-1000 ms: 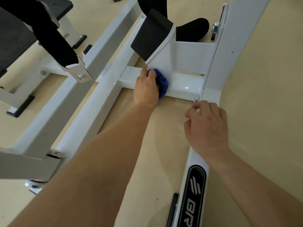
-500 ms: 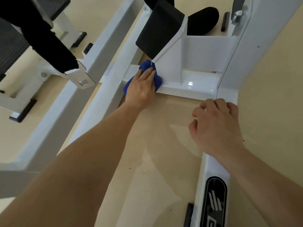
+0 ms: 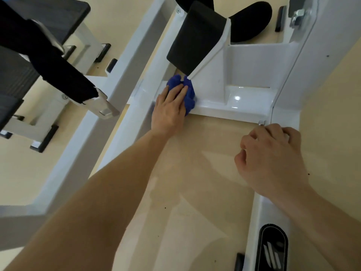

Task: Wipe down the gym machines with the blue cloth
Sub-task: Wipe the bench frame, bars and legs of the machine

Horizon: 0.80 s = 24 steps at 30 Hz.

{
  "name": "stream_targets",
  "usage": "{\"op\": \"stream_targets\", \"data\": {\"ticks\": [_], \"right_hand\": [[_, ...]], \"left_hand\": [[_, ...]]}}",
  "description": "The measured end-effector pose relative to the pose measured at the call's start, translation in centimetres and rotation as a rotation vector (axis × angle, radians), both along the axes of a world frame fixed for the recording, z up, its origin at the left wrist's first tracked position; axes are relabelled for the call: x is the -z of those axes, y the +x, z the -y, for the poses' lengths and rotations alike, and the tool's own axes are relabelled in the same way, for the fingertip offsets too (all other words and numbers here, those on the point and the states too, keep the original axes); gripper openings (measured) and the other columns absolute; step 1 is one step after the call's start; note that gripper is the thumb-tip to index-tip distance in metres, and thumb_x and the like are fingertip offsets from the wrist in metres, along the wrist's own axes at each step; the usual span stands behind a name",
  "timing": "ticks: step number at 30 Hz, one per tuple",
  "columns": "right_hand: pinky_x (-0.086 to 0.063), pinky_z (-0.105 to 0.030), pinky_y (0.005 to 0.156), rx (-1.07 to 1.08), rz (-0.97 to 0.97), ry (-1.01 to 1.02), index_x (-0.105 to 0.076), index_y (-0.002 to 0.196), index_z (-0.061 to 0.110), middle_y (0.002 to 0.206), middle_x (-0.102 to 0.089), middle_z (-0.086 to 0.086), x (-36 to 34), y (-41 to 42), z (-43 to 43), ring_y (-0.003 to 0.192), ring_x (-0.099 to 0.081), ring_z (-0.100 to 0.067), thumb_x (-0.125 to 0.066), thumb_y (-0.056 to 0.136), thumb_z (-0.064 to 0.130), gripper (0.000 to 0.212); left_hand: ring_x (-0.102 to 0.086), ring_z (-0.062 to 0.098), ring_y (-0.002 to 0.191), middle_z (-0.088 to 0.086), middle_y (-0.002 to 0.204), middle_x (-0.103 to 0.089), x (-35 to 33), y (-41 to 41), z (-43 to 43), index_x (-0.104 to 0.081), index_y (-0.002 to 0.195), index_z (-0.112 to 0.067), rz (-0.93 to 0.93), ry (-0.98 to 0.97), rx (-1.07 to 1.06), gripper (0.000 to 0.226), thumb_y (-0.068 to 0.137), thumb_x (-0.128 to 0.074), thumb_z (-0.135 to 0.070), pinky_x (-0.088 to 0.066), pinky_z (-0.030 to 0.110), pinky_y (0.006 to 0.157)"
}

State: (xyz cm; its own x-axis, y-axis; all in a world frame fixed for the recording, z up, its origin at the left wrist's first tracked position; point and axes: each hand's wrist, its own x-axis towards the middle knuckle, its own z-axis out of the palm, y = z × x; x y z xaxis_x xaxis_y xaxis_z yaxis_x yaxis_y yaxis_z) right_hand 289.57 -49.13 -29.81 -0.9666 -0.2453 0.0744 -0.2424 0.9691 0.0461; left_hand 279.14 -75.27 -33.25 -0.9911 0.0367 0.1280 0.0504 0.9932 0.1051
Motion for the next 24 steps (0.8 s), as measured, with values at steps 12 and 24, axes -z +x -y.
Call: {"op": "stream_targets", "data": {"ticks": [12,24], "right_hand": [[-0.034,-0.046,0.093,-0.004,-0.040,-0.097,-0.062,0.066,0.016,0.065,-0.056,-0.001,0.2,0.2,0.1,0.086,-0.050,-0.027,-0.050,0.082,0.027,0.022],[-0.034,-0.046,0.097,-0.042,-0.110,-0.178,-0.063,0.065,0.016,0.064,-0.058,-0.001,0.5,0.6,-0.2,0.087,-0.055,-0.026,-0.051,0.082,0.024,0.022]], "left_hand": [[-0.033,0.031,0.142,0.004,0.166,0.003,-1.1,0.3,-7.8,-0.004,0.157,-0.010,-0.015,0.674,-0.752,0.064,0.103,-0.038,-0.008,-0.032,0.039,0.111],[-0.054,0.025,0.113,0.009,0.126,-0.051,-2.5,0.3,-9.8,-0.031,0.145,-0.006,0.017,1.076,-1.034,0.052,0.101,-0.044,-0.030,-0.043,0.023,0.084]]}}
